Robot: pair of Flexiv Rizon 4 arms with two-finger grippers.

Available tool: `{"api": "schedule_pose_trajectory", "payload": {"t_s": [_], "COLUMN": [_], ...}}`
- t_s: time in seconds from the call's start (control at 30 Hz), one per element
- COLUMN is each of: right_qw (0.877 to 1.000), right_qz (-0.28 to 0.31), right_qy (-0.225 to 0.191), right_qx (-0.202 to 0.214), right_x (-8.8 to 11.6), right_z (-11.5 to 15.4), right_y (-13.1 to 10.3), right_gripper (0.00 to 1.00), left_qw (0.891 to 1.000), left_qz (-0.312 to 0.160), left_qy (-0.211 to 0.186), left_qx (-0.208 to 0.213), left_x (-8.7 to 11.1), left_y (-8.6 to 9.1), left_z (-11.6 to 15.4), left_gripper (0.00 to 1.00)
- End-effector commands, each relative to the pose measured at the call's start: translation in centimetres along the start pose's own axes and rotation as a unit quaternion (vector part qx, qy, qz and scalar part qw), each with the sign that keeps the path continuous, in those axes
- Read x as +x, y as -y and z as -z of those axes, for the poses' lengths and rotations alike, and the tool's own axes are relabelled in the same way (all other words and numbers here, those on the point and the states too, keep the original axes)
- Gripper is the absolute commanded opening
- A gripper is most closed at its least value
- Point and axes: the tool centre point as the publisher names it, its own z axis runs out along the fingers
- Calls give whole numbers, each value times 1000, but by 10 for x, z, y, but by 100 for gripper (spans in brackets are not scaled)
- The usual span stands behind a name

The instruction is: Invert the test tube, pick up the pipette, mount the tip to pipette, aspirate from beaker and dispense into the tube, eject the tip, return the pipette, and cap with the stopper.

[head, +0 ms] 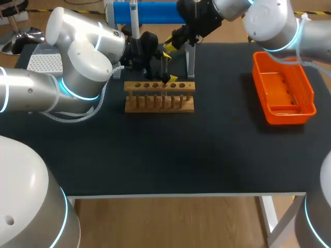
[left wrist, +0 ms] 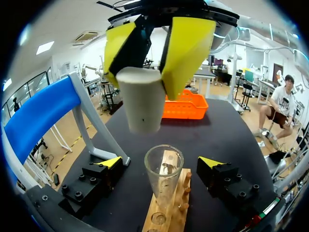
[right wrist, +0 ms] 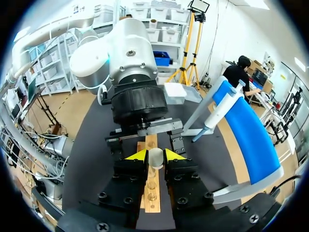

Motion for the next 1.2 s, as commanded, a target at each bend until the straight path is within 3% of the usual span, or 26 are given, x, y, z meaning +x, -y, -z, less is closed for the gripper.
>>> {"api": "schedule_pose_trajectory", "payload": {"t_s": [0.03, 0.87, 1.2], "right_qw": [1000, 1000, 1000], "right_qz": [0, -7, -10], "right_qy": [-3, -15, -13], "right_qx": [3, 14, -3], "right_x": [0, 7, 8], "right_z": [-3, -13, -7], "right_y": [-1, 11, 5], "right_gripper": [0, 0, 0], "left_qw": [1000, 1000, 1000], "left_qz": [0, 0, 0], "left_qy": [-2, -2, -2], "left_qx": [0, 0, 0], "left_x": [-1, -1, -1], "left_y": [0, 0, 0], "left_z": [1, 1, 1], "left_gripper": [100, 100, 100]}}
